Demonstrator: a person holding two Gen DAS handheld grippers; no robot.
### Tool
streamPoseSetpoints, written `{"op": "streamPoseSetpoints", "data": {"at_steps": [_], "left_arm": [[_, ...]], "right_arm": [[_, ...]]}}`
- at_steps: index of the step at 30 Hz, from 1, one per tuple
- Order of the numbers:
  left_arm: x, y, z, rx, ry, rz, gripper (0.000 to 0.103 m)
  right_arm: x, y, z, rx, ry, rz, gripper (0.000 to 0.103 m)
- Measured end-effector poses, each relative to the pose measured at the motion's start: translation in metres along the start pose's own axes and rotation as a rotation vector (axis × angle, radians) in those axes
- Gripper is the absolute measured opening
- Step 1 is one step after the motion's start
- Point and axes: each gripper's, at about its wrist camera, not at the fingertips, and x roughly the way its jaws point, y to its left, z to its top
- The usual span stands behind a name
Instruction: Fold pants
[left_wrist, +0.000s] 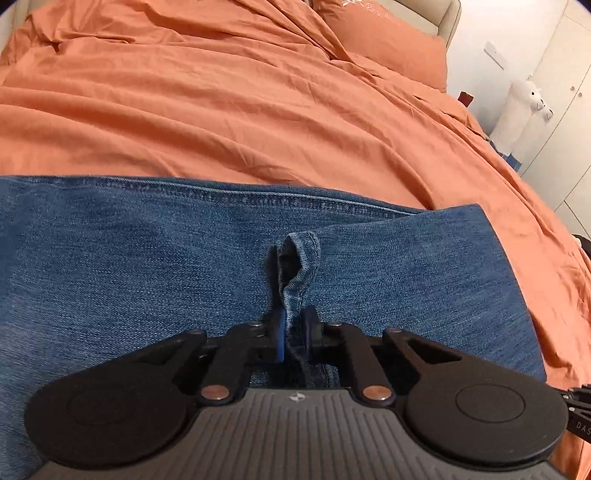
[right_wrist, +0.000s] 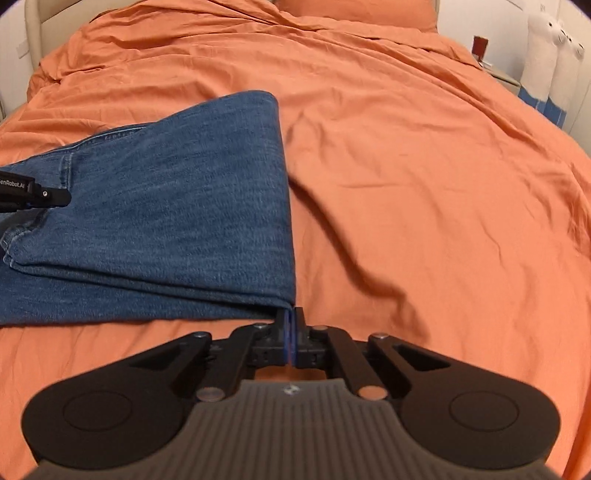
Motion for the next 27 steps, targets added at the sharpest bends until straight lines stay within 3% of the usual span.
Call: {"op": "streamPoseSetpoints", "data": {"at_steps": [5, 11, 20, 24, 27], "left_arm": [[-0.027, 0.003, 0.000, 0.030, -0.064, 0.055, 0.010], [-0.046, 0.008, 0.008, -0.038, -0.144, -0.017, 0.011], [-0.025, -0.004, 0.018, -0.036, -0.178, -0.080, 0.011], [-0.009, -0.003, 0.020, -0.039, -0.147, -0.089, 0.011], [0.005, -0.001, 0.019, -0.032, -0.119, -0.055, 0.011]], "right_arm": [[-0.026, -0.017, -0.005, 0.124, -0.044, -0.040, 0.000], [-0.038, -0.003, 0.028, 0.115, -0.241, 0.037, 0.000], [0.032, 0.026, 0.097, 0.135, -0.319, 0.135, 0.000], [0.064, 0.021, 0.115, 0.151, -0.301, 0.122, 0.000], [0.089, 0.011, 0.115, 0.197, -0.259, 0.119, 0.000]]}}
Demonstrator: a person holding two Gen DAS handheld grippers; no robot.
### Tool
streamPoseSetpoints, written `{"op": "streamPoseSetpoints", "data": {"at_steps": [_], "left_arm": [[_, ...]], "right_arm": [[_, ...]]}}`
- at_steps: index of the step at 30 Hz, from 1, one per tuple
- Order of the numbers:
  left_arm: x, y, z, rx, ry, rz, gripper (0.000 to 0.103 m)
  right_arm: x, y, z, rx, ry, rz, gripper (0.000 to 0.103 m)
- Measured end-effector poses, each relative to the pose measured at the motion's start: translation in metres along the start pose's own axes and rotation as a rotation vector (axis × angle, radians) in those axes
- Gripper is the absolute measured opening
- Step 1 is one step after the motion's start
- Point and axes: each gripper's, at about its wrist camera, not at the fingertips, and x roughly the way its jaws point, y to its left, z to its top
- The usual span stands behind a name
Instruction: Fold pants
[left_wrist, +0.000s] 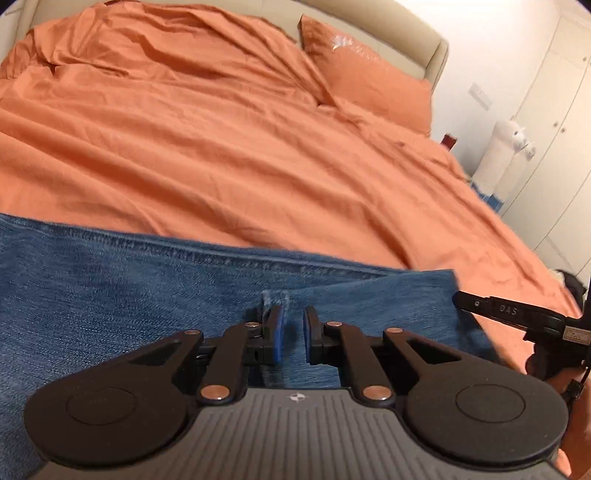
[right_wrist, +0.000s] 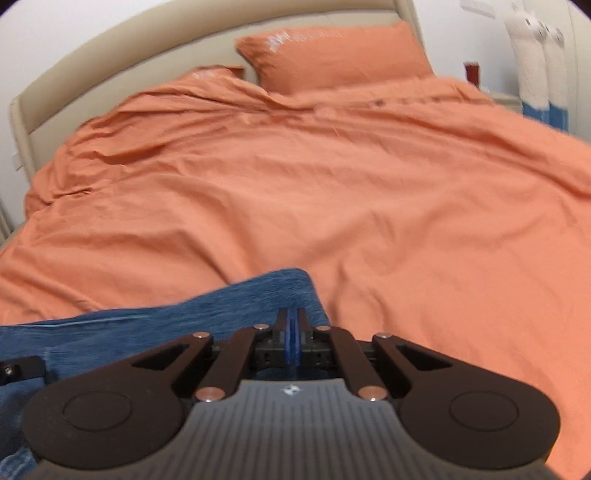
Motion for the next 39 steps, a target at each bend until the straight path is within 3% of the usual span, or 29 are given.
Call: {"op": "streamPoseSetpoints", "data": {"at_steps": [8, 13, 16, 23, 32, 36, 39], "left_arm": [[0.007, 0.004, -0.003, 0.025, 0.029, 0.032, 0.007], [-0.021, 0.002, -0.007, 0.048, -0.004, 0.047, 0.010], [-0.043, 0.003, -0.009, 0.059, -0.027, 0.076, 0.010], [-0.085, 0.015, -0.017, 0.076, -0.006, 0.197, 0.018], [-0.133, 0.058, 0.003, -0.130, 0.003, 0.253, 0.025], [-0.181, 0.085, 0.018, -0.138, -0.041, 0.294, 0.040], [-0.216, 0.110, 0.024, -0.172, -0.075, 0.314, 0.047]], "right_arm": [[0.015, -0.008, -0.007, 0.009, 0.026, -0.031, 0.000], [-0.028, -0.005, -0.007, 0.027, 0.016, -0.025, 0.000], [-0.058, -0.006, -0.018, 0.008, 0.054, -0.036, 0.001], [-0.098, -0.006, -0.052, -0.005, 0.136, -0.054, 0.000], [-0.089, -0.007, -0.073, -0.055, 0.224, -0.066, 0.000], [-0.109, 0.004, -0.066, -0.060, 0.153, -0.059, 0.003], [-0.127, 0.028, -0.060, -0.085, 0.088, 0.034, 0.003]]}}
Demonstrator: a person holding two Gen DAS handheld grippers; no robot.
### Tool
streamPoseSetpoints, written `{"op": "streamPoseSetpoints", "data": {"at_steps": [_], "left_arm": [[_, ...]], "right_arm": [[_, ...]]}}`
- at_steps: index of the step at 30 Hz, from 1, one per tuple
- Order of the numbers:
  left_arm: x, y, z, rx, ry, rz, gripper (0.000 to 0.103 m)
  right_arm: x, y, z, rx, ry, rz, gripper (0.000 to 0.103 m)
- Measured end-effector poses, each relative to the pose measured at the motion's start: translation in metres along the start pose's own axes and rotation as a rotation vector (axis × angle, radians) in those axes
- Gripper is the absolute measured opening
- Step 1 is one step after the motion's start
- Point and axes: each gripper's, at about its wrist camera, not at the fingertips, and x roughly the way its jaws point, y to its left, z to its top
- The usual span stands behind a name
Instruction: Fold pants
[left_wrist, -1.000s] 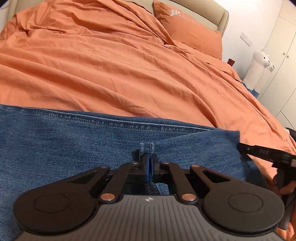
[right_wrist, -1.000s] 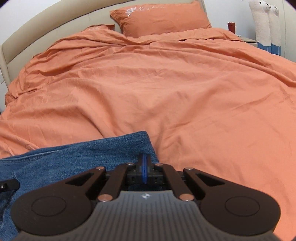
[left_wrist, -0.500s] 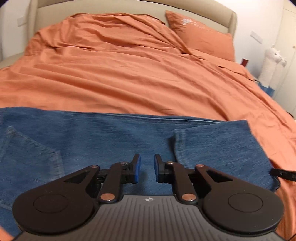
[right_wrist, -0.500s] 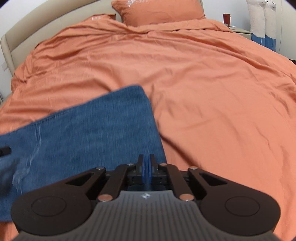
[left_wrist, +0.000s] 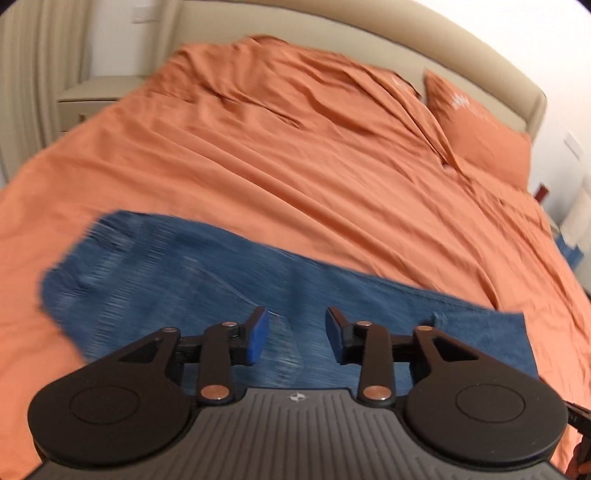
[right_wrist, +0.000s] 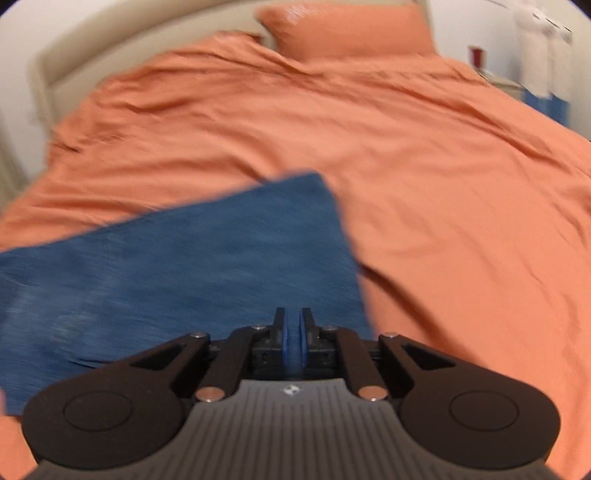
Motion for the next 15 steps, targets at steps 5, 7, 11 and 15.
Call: {"op": "streamPoseSetpoints", "data": {"at_steps": [5, 7, 11, 15], "left_arm": [[-0.033, 0.059, 0.010, -0.046, -0.049, 0.056, 0.058], [-0.037, 0.086, 0.011, -0.085, -0.059, 0.073, 0.061], [-0.026, 0.144, -0.004, -0.267, -0.055, 0.040, 0.068], [0.006, 0.192, -0.032, -0.466, -0.045, -0.025, 0.070]], "right_arm": [[-0.022, 0.051, 0.004, -0.105, -0.106, 0.123, 0.004], [-0.022, 0.067, 0.004, -0.111, -0.121, 0.161, 0.004], [-0.012, 0.095, 0.002, -0.108, -0.123, 0.222, 0.004], [0.006, 0.117, -0.005, -0.148, -0.117, 0.243, 0.004]]}}
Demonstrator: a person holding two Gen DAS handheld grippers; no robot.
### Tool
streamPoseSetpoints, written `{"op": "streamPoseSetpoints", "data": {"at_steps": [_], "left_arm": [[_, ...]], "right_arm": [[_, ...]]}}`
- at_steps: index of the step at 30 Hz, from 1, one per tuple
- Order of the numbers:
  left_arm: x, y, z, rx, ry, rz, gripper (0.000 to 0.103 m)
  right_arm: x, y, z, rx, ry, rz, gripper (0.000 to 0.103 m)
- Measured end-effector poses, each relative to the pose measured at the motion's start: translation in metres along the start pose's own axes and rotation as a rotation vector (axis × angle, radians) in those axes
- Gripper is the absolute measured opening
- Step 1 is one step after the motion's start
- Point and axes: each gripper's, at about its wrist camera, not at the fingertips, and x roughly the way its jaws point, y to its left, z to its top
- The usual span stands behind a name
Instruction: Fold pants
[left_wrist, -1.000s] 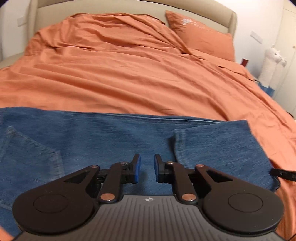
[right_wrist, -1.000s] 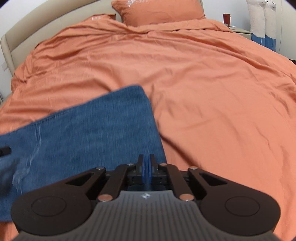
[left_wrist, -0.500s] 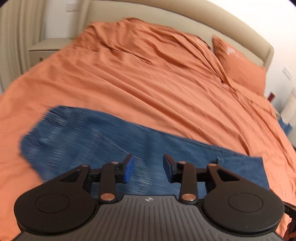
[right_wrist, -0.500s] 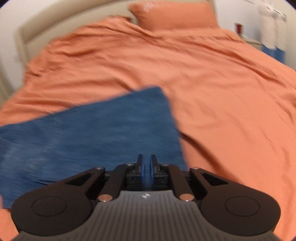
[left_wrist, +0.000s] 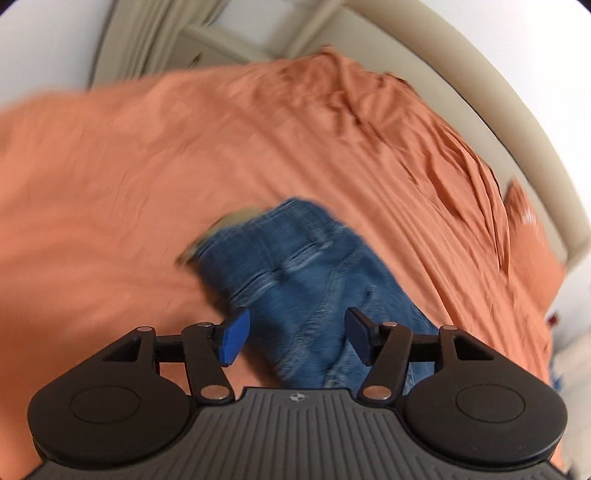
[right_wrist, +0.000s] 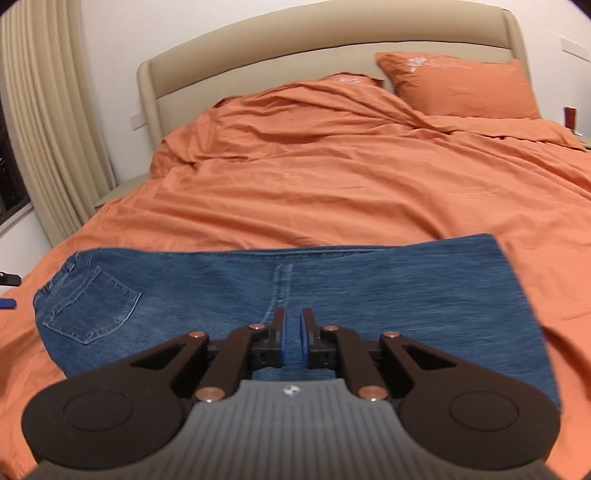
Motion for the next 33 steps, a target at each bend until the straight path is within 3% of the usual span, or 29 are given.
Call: {"op": "streamPoseSetpoints", "data": {"at_steps": [5, 8, 12, 15, 24, 26, 29, 33], "left_arm": [[0.045, 0.041, -0.004, -0.176, 0.011, -0.065, 0.070], [0.065, 0.051, -0.001, -0.223, -0.016, -0.102, 0.072], [0.087, 0.053, 0.006, -0.236, -0.018, -0.083, 0.070], [0.096, 0.049, 0.012, -0.206, -0.029, -0.042, 0.063], [0.093, 0.024, 0.021, -0.137, -0.034, 0.080, 0.037], [0.083, 0.009, 0.025, -0.088, -0.047, 0.103, 0.029], [0.056, -0.020, 0.030, -0.011, -0.092, 0.105, 0.027], [0.016, -0.088, 0.026, 0.169, -0.177, 0.100, 0.027]], "right_arm": [[0.021, 0.001, -0.011, -0.030, 0.036, -0.003, 0.004], [0.031, -0.002, -0.014, -0.039, 0.054, -0.009, 0.004], [0.048, -0.004, -0.019, -0.049, 0.093, -0.021, 0.004], [0.060, -0.010, -0.026, -0.026, 0.135, -0.012, 0.003], [0.058, -0.013, -0.025, 0.005, 0.132, 0.000, 0.004], [0.052, -0.015, -0.023, 0.018, 0.127, -0.006, 0.004], [0.041, -0.020, -0.018, 0.044, 0.109, -0.003, 0.004], [0.023, -0.025, -0.010, 0.085, 0.083, 0.023, 0.004]]}}
